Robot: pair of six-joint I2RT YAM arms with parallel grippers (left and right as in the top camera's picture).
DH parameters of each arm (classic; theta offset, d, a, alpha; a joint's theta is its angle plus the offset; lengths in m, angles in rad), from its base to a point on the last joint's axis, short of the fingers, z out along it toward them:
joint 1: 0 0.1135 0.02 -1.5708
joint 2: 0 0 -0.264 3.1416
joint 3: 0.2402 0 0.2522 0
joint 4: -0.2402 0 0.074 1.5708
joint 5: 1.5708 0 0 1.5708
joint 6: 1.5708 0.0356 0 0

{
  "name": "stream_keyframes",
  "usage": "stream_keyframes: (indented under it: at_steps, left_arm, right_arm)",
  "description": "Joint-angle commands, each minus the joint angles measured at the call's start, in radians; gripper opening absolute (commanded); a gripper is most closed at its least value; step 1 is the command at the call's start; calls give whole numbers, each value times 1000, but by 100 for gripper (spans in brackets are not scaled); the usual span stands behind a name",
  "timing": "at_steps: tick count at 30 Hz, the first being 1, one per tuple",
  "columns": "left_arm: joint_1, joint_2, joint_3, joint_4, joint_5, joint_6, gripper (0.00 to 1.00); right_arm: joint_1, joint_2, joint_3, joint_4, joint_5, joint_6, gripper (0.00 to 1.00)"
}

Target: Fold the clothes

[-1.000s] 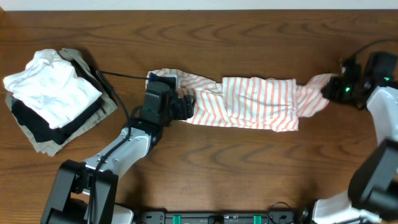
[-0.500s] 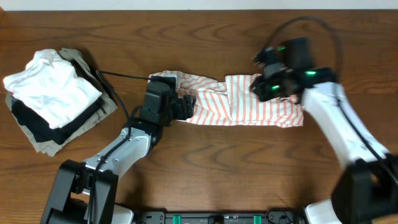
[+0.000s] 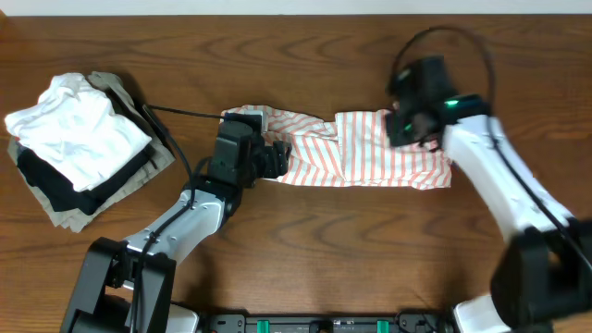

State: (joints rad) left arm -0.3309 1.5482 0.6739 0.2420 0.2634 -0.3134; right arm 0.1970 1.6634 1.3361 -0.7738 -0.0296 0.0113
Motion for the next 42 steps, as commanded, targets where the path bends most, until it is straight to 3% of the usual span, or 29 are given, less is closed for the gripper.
stream_keyframes:
  at_steps: [1,8,18,21,29,35,42]
  left_arm:
    - [5,-7,13,-2,6,14,70]
    - [5,-7,13,-2,6,14,70]
    - [5,-7,13,-2,6,14,70]
    - [5,-7,13,-2,6,14,70]
    - [5,-7,13,-2,6,14,70]
    - [5,-7,13,-2,6,14,70]
    - [5,-7,13,-2,6,14,70]
  right_arm:
    - [-61,-55,44,-15,18,-31,41]
    - [-83,52,41,-66,-35,-81,47]
    - [-83,254,41,42,66,-121,48]
    - [-83,262,41,45,89,-121,43]
    - [-99,262,41,34,130,-81,2]
    - [-78,235,56,5,77,-80,1]
    - [-8,82,63,12,75,-80,5]
